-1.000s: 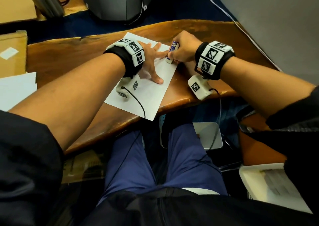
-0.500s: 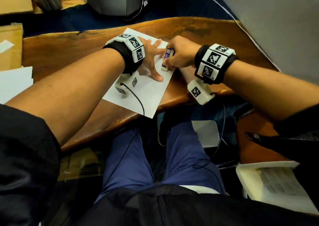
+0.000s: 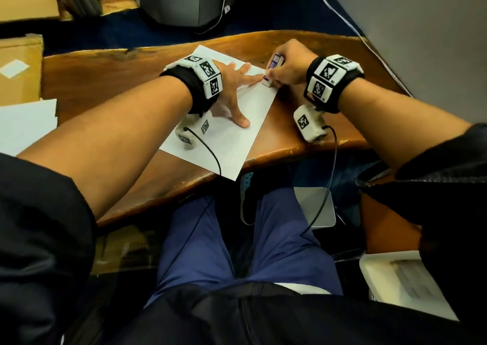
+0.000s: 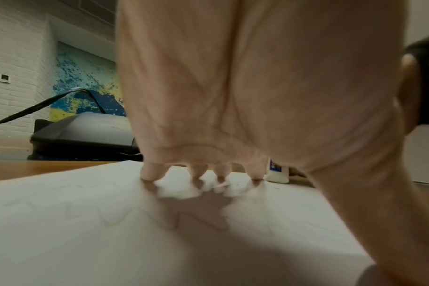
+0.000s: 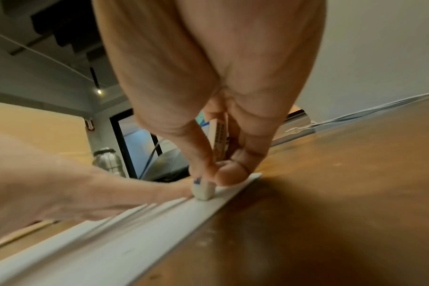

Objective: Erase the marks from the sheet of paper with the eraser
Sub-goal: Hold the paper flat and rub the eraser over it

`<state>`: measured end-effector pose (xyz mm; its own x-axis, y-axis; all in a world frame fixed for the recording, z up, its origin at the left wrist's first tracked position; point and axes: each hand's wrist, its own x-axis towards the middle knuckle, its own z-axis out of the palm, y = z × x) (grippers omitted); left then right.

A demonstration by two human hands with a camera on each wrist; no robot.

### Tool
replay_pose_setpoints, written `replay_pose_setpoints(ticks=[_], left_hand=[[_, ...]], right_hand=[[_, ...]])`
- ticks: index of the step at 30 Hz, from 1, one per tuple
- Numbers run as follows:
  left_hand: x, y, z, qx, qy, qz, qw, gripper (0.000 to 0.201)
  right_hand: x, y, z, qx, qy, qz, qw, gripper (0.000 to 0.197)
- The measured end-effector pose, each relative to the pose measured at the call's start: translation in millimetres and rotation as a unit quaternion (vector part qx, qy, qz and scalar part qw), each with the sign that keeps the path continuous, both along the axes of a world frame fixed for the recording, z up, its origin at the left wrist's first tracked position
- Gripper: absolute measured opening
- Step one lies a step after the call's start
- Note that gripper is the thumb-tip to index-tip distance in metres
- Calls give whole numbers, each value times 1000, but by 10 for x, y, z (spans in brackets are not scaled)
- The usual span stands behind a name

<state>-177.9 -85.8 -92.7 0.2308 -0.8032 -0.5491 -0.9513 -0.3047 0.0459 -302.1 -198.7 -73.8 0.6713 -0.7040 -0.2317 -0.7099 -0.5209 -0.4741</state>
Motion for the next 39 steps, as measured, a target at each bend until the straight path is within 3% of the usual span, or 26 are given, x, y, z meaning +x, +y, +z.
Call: replay_pose_setpoints(ticks=[6, 9, 14, 17, 21, 24, 31, 39], left_hand=[[141, 108, 52, -56, -7, -26, 998, 132], [300, 207, 81, -76, -17, -19, 997, 127], [457, 310, 71, -83, -19, 4, 996, 104], [444, 341, 74, -88, -14, 19, 996, 90], [342, 328, -20, -97, 3, 34, 995, 108], [323, 318, -81, -96, 18, 49, 994, 113], [363, 338, -101, -37, 9, 44, 998, 125], [368, 304, -108, -24, 5, 32, 999, 124]], right_hand=[[-206, -58, 8, 7, 60, 49, 997, 22], [-282, -36, 45, -4, 110, 111, 988, 22], [-201, 56, 38, -44, 47, 139, 988, 26], [-141, 103, -10, -35, 63, 161, 984, 21], [-81, 188, 34, -37, 96, 182, 978, 23], [63, 248, 42, -48, 62, 172, 982, 28], [352, 303, -37, 21, 6, 97, 995, 29], [313, 452, -98, 55, 33, 169, 984, 23]])
